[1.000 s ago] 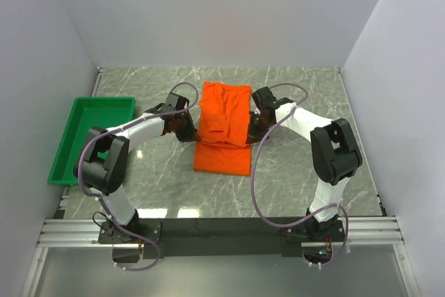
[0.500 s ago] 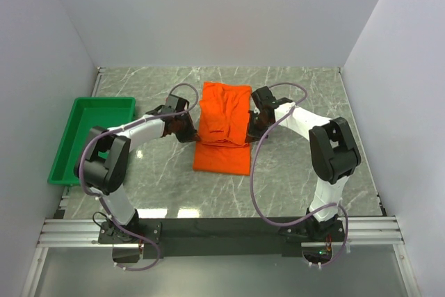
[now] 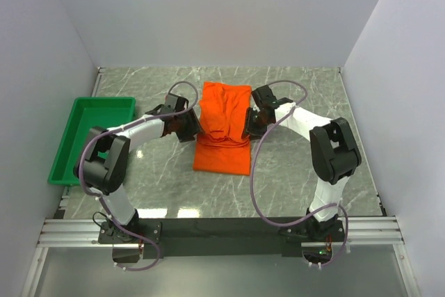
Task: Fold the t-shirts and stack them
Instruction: Fold the tshirt
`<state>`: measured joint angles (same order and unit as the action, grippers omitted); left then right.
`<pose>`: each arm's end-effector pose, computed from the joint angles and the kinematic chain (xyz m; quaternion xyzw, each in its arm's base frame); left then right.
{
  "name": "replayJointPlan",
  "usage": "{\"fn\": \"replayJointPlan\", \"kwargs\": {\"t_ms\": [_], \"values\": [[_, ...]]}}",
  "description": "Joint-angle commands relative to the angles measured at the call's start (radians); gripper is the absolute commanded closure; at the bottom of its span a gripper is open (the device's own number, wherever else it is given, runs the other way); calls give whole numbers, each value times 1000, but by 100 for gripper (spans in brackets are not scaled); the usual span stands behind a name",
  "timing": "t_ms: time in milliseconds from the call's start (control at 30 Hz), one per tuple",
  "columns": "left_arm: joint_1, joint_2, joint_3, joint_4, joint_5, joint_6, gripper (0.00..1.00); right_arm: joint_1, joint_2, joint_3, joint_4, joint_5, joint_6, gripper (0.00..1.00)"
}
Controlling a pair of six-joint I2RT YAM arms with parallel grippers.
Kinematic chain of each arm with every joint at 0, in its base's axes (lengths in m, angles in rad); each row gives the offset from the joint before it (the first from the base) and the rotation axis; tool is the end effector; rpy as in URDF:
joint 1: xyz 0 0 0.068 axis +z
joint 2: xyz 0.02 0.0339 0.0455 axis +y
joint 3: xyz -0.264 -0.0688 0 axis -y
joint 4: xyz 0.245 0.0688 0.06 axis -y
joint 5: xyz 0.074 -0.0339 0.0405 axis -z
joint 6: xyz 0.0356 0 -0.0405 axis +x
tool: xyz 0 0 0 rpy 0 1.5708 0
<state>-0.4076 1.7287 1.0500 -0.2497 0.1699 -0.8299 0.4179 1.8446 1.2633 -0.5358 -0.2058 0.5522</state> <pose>0.3238 -0.1463 0.1798 -0.1720 0.9301 -0.2480 0.2095 0.3414 0.1596 0.1854 0.0420 0.9686 0.1929 0.1512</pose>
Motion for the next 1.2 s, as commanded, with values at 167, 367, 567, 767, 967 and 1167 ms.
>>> {"fn": "replayJointPlan", "kwargs": {"t_ms": [167, 367, 567, 767, 967, 1167], "values": [[-19, -253, -68, -6, -42, -20, 13, 4, -277, -94, 186, -53, -67, 53], [-123, -393, -182, -5, -99, -57, 42, 71, -298, -177, 267, -130, -107, 58], [-194, -321, -257, 67, -90, -90, 78, 110, -179, -180, 335, -285, -123, 65], [-208, -229, -294, 121, -86, -110, 88, 125, -30, -148, 385, -397, -147, 68], [-209, -156, -312, 132, -73, -107, 90, 98, 93, -65, 369, -380, -190, 69], [-209, -118, -338, 133, -67, -106, 92, -31, 197, 70, 355, -392, -176, 69]]}}
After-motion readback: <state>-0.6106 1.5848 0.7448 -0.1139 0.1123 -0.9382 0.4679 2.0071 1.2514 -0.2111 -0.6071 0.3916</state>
